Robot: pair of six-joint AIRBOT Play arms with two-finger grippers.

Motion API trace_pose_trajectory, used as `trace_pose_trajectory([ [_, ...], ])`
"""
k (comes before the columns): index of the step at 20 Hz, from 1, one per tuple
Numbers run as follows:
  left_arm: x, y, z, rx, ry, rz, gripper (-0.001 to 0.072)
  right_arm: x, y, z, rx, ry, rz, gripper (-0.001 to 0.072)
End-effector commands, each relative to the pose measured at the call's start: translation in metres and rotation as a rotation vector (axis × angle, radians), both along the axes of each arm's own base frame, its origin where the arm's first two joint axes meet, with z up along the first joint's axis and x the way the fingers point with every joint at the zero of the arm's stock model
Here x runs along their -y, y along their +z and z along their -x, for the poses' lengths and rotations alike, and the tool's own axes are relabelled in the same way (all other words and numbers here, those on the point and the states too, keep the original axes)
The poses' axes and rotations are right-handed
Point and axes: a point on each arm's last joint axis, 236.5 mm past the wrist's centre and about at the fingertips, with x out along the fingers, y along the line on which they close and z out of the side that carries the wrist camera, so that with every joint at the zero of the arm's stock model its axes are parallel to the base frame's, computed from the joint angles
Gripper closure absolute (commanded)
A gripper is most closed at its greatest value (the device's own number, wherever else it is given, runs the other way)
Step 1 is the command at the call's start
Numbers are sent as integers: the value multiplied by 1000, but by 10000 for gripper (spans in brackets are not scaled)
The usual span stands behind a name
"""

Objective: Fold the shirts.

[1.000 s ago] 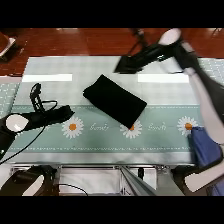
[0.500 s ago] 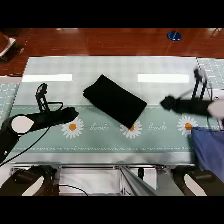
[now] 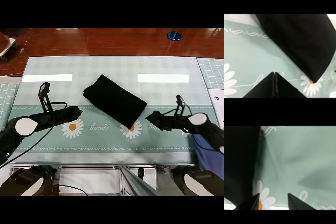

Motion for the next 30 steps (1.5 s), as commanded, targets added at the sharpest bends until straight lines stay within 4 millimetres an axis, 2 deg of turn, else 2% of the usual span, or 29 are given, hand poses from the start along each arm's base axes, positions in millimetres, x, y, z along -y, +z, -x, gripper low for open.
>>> trace_pose_trajectory([
  [1, 2, 3, -2, 3, 15, 20, 687, -30, -9, -24, -45, 57, -132, 315],
  [6, 1, 5, -6, 18, 24, 22, 688, -88, -11, -50, -99, 258, -224, 323],
  [7, 1, 6, -7, 24, 27, 22, 688, -100, -6, -51, -94, 334, -224, 455],
  [8, 1, 6, -7, 25, 28, 22, 687, -108, 2, -55, -62, 410, -216, 675],
  [10, 1, 6, -7, 25, 28, 22, 687, -116, 41, -82, 57, 506, -199, 692],
  [11, 1, 6, -7, 25, 28, 22, 687, -112, 65, -101, 111, 529, -168, 692],
  [13, 1, 6, -8, 26, 29, 22, 687, -92, 121, -140, 203, 561, -52, 692],
  [15, 1, 6, -7, 25, 29, 22, 687, -64, 177, -165, 292, 573, 69, 692],
  [19, 1, 6, -7, 25, 28, 22, 687, 2, 264, -190, 390, 458, 195, 692],
  [21, 1, 6, -7, 24, 28, 22, 687, 43, 295, -194, 405, 354, 208, 692],
  [23, 1, 6, -7, 24, 28, 23, 687, 85, 309, -183, 367, 243, 194, 692],
  [27, 1, 6, -7, 24, 27, 23, 687, 163, 331, -141, 288, 60, 217, 692],
  [30, 1, 6, -7, 24, 28, 23, 687, 214, 334, -89, 175, -90, 262, 692],
])
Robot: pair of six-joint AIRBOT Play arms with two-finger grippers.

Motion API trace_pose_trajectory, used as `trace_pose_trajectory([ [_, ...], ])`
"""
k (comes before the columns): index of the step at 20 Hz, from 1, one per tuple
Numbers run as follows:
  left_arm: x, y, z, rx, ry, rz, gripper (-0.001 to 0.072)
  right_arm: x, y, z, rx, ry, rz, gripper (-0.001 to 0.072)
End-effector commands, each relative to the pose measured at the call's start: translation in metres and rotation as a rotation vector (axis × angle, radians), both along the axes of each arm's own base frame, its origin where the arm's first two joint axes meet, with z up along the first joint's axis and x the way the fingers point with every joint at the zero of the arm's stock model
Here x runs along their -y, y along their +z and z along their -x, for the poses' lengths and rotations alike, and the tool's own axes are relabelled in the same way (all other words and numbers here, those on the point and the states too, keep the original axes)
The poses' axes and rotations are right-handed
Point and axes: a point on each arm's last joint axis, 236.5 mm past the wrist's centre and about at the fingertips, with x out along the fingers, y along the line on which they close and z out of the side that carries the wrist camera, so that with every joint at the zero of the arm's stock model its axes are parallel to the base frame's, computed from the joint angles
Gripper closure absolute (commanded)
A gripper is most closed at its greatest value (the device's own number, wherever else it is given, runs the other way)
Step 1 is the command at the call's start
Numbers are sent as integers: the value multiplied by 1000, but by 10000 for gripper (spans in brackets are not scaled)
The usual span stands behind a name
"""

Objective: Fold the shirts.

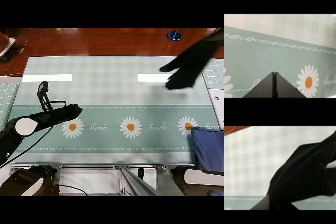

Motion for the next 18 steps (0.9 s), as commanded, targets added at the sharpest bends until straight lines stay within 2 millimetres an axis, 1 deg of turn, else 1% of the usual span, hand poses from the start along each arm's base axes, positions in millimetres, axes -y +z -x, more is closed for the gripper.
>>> trace_pose_trajectory([
  [1, 0, 0, 0, 0, 0, -1, 687, 60, -1, 70, -156, -206, 40, 692],
  [2, 0, 0, 0, 0, 0, -1, 687, 76, -3, 89, -186, -271, 82, 692],
  [3, 0, 0, 0, 0, 0, -1, 687, 85, -2, 106, -194, -324, 104, 692],
  [5, 0, 0, 0, 0, -1, -1, 687, 100, -11, 145, -241, -430, 133, 692],
  [7, 0, 0, 0, 0, -1, -1, 687, 108, -31, 190, -314, -541, 139, 692],
  [9, 0, 0, 0, 2, -2, -3, 687, 119, -59, 242, -418, -682, 165, 691],
  [11, 0, 0, 0, 2, -2, -3, 687, 131, -84, 301, -549, -827, 236, 691],
  [12, 0, 0, 0, 2, -3, -3, 687, 129, -97, 329, -609, -862, 270, 691],
  [13, 0, 0, 0, 2, -2, -2, 687, 124, -111, 349, -662, -908, 274, 691],
  [15, 0, 0, 0, 2, -2, -2, 687, 109, -142, 378, -770, -931, 280, 691],
  [16, 0, 0, 0, 2, -2, -3, 687, 108, -153, 396, -837, -971, 300, 662],
  [17, 0, 0, 0, 1, -3, -3, 687, 109, -159, 414, -902, -1024, 328, 486],
  [18, 0, -1, 0, 0, -4, -3, 687, 108, -164, 420, -935, -1023, 332, 296],
])
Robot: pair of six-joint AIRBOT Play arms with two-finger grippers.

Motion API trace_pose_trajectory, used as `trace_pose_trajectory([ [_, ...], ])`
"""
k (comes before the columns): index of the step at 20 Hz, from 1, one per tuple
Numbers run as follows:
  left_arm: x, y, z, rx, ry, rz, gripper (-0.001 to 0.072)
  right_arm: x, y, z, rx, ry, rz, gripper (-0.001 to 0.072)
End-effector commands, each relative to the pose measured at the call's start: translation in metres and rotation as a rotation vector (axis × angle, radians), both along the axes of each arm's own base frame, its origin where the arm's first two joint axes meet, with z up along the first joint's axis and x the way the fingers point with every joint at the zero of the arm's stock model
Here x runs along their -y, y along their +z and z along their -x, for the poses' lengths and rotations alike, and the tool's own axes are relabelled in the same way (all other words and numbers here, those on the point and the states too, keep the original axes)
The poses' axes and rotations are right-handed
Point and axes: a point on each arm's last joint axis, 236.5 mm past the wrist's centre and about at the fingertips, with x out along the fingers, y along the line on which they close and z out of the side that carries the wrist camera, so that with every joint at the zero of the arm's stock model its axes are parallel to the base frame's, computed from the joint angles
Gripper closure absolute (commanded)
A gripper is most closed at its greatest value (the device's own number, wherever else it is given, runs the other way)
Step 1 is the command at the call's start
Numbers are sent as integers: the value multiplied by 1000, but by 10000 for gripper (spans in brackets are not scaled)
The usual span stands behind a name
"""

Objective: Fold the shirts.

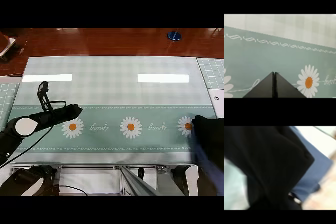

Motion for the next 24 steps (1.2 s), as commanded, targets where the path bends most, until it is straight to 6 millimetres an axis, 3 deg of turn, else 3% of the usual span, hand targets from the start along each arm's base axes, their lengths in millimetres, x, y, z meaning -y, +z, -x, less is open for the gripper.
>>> trace_pose_trajectory([
  [1, 0, 0, 0, -1, -1, -1, 687, -2, -27, 45, -164, -96, 16, 304],
  [4, -2, 10, -12, 61, 7, -7, 687, 15, -28, 21, -115, -52, 2, 305],
  [6, -4, 41, -30, 177, -30, -43, 687, 36, -12, -20, 11, -18, 16, 322],
  [7, -8, 66, -44, 236, -26, -48, 687, 48, 2, -49, 106, 6, 21, 401],
  [8, -14, 93, -59, 291, -11, -50, 687, 54, 18, -88, 239, 45, 8, 537],
  [9, -21, 125, -77, 344, 15, -43, 688, 50, 40, -141, 414, 135, -25, 675],
  [10, -26, 155, -92, 394, 22, -44, 688, 37, 66, -195, 591, 256, -54, 691],
  [11, -24, 188, -106, 443, 2, -51, 688, 12, 95, -251, 767, 389, -79, 691],
  [13, 1, 233, -124, 510, -104, -73, 688, -59, 132, -329, 976, 666, -79, 692],
  [14, 21, 243, -126, 526, -184, -88, 688, -105, 132, -354, 992, 812, -67, 691],
  [15, 42, 240, -123, 516, -258, -100, 688, -151, 120, -368, 969, 957, -50, 691],
  [16, 59, 222, -117, 483, -327, -135, 688, -193, 98, -375, 898, 1120, -16, 691],
  [17, 65, 187, -110, 415, -391, -222, 688, -223, 64, -374, 764, 1281, 50, 691],
  [18, 58, 144, -104, 290, -389, -309, 689, -234, 29, -372, 609, 1338, 121, 691],
  [20, 27, 75, -96, 101, -304, -441, 688, -220, -23, -369, 381, 1276, 225, 693],
  [21, 18, 55, -91, 62, -308, -475, 687, -215, -46, -363, 292, 1266, 218, 693],
  [22, 13, 42, -86, 30, -309, -483, 687, -210, -65, -357, 226, 1255, 190, 693],
  [24, 11, 38, -84, 17, -310, -486, 687, -203, -81, -350, 151, 1240, 164, 693],
])
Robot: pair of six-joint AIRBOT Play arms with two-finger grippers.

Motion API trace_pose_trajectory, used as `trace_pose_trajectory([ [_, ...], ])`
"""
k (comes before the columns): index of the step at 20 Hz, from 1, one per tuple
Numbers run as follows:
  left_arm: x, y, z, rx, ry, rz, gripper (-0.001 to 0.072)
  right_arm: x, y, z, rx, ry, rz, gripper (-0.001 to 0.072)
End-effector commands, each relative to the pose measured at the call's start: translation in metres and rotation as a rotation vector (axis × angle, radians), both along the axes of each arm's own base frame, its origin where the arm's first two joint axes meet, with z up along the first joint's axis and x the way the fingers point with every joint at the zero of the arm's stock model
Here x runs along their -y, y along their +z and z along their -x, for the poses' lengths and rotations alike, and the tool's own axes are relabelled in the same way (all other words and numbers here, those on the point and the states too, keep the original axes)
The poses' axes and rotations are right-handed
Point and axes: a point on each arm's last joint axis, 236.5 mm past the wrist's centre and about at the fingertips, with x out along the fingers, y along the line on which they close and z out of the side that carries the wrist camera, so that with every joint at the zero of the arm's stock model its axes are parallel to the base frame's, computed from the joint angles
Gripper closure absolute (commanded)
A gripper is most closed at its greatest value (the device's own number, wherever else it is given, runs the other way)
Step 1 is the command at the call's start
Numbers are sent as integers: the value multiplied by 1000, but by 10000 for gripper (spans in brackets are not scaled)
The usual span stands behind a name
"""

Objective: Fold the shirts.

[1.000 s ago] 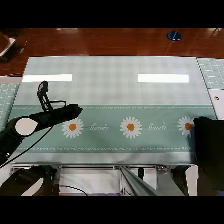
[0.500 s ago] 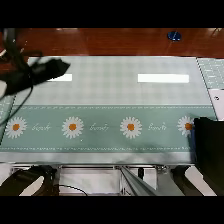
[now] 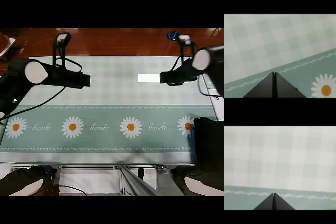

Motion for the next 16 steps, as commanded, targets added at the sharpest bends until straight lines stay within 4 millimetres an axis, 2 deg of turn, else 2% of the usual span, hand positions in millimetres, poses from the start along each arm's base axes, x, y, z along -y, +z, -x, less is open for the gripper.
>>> trace_pose_trajectory([
  [1, -17, -30, 8, -64, 27, -97, 687, 7, -31, 8, -89, -11, 139, 693],
  [3, -17, -31, 8, -65, 28, -96, 687, 8, -29, 13, -101, -12, 142, 692],
  [16, -17, -32, 8, -67, 28, -97, 687, 10, -29, 12, -98, -12, 151, 692],
])
